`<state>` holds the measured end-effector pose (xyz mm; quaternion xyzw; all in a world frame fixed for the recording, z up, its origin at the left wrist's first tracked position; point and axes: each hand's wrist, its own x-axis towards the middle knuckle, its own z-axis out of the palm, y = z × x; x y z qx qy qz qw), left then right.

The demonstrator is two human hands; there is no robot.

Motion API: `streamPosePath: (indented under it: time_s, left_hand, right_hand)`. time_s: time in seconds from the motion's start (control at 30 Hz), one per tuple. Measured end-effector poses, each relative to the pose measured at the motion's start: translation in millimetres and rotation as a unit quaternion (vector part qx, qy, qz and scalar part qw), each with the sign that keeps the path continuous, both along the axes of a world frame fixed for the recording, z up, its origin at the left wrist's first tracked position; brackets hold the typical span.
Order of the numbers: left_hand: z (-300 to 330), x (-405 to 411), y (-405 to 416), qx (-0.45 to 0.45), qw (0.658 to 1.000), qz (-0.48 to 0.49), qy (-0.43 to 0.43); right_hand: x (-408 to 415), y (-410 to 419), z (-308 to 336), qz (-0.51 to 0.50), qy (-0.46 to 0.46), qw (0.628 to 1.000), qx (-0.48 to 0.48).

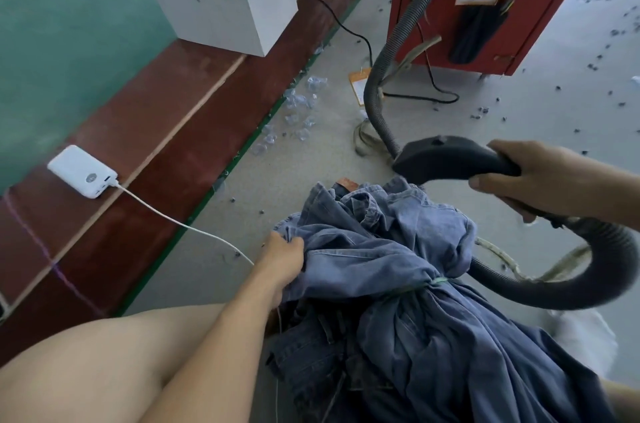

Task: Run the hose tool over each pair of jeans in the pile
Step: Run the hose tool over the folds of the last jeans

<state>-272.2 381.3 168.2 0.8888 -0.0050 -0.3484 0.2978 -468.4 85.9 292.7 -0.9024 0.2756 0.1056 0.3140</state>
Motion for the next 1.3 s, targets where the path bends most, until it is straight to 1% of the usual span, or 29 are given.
streamPosePath:
  time_s: [0.07,0.1,0.13,0.17,0.2,0.23,0.27,0.3,0.33,0.37,0.4,0.43,0.47,0.5,0.53,0.57,0.67,0.7,0.73,0.77,0.8,0.83,0.87,0.93,0.97,1.07,1.17,1.23,1.3]
  left_hand:
    - [17,-1,5,0.033,0.994,-0.092,0.052]
    - [28,-7,12,0.034,0.981,-0.15,0.117]
    - [37,-18,17,0.034,0.955,-0.213,0.202]
    - [46,-32,20,0.058,0.911,-0.308,0.269]
    - [51,-48,20,0.106,0.853,-0.418,0.295]
    - [52,-63,19,0.162,0.793,-0.51,0.291]
    - [50,-75,15,0.195,0.762,-0.564,0.251]
    - [50,-80,11,0.202,0.766,-0.576,0.201]
    - [53,-77,6,0.201,0.788,-0.564,0.141]
    - [62,-66,2,0.183,0.832,-0.514,0.099]
    - [69,-50,-2,0.117,0.888,-0.432,0.104]
    - [77,-34,-6,0.026,0.923,-0.344,0.17]
    - [88,-22,-10,-0.086,0.915,-0.28,0.277]
    - [97,-13,-16,-0.214,0.878,-0.233,0.359]
    - [102,-9,-22,-0.316,0.843,-0.188,0.393]
    - [103,-7,-28,-0.388,0.815,-0.142,0.407]
    - [83,-3,-42,-0.522,0.721,0.01,0.456]
    - [74,-4,-45,-0.546,0.697,0.051,0.462]
    - [66,-6,-47,-0.561,0.683,0.069,0.463]
    - [58,-10,-50,-0.566,0.684,0.076,0.454]
    - [51,-16,-54,-0.57,0.693,0.08,0.434]
    - [45,-23,-56,-0.569,0.712,0.078,0.404]
    - [41,-31,-59,-0.559,0.741,0.064,0.367]
    - [38,-47,-65,-0.507,0.813,0.003,0.286]
    - [36,-54,-67,-0.48,0.839,-0.03,0.254]
    - [34,-68,-77,-0.403,0.889,-0.103,0.193]
    - [28,-79,-97,-0.286,0.941,-0.151,0.096]
    - [19,-86,-108,-0.2,0.956,-0.212,0.009]
    - [9,-91,-113,-0.162,0.94,-0.275,-0.122]
  right_hand:
    - [0,-6,3,-0.033,-0.039,0.999,0.007]
    - [-1,-10,5,-0.049,-0.057,0.997,0.01]
    - [-2,-12,6,-0.062,-0.072,0.995,0.012]
    - [-3,-14,6,-0.068,-0.082,0.994,0.014]
    - [-3,-14,7,-0.07,-0.087,0.994,0.017]
    - [-3,-13,7,-0.068,-0.088,0.994,0.019]
    - [-2,-11,6,-0.061,-0.082,0.995,0.019]
    - [-2,-8,6,-0.05,-0.07,0.996,0.015]
    - [-2,-5,5,-0.035,-0.051,0.998,0.008]
    - [-3,-3,3,-0.015,-0.031,0.999,-0.001]
    - [-4,0,1,0.004,-0.013,1.0,-0.009]
    - [-4,2,0,0.017,0.0,1.0,-0.013]
    - [-4,4,0,0.023,0.006,1.0,-0.013]
    - [-4,4,2,0.024,0.005,1.0,-0.013]
    - [-5,4,5,0.021,0.0,1.0,-0.014]
    - [-6,3,7,0.016,-0.006,1.0,-0.017]
    - [-10,0,9,-0.017,-0.026,0.999,-0.014]
    - [-12,-2,9,-0.028,-0.034,0.999,-0.009]
    - [-13,-3,8,-0.034,-0.04,0.999,-0.006]
    - [-14,-4,8,-0.035,-0.043,0.998,-0.006]
    - [-16,-4,8,-0.031,-0.044,0.999,-0.006]
    - [-18,-3,9,-0.026,-0.044,0.999,-0.005]
    - [-21,-3,9,-0.021,-0.041,0.999,-0.002]
    - [-28,-3,11,-0.013,-0.029,0.999,0.006]
    - [-32,-3,12,-0.009,-0.022,1.0,0.014]
    - [-39,-1,16,0.0,-0.01,0.999,0.036]
    - [-43,-1,20,-0.012,-0.013,0.999,0.045]
    - [-46,-6,23,-0.027,-0.009,0.998,0.056]
    - [-54,-15,26,-0.045,0.0,0.996,0.08]
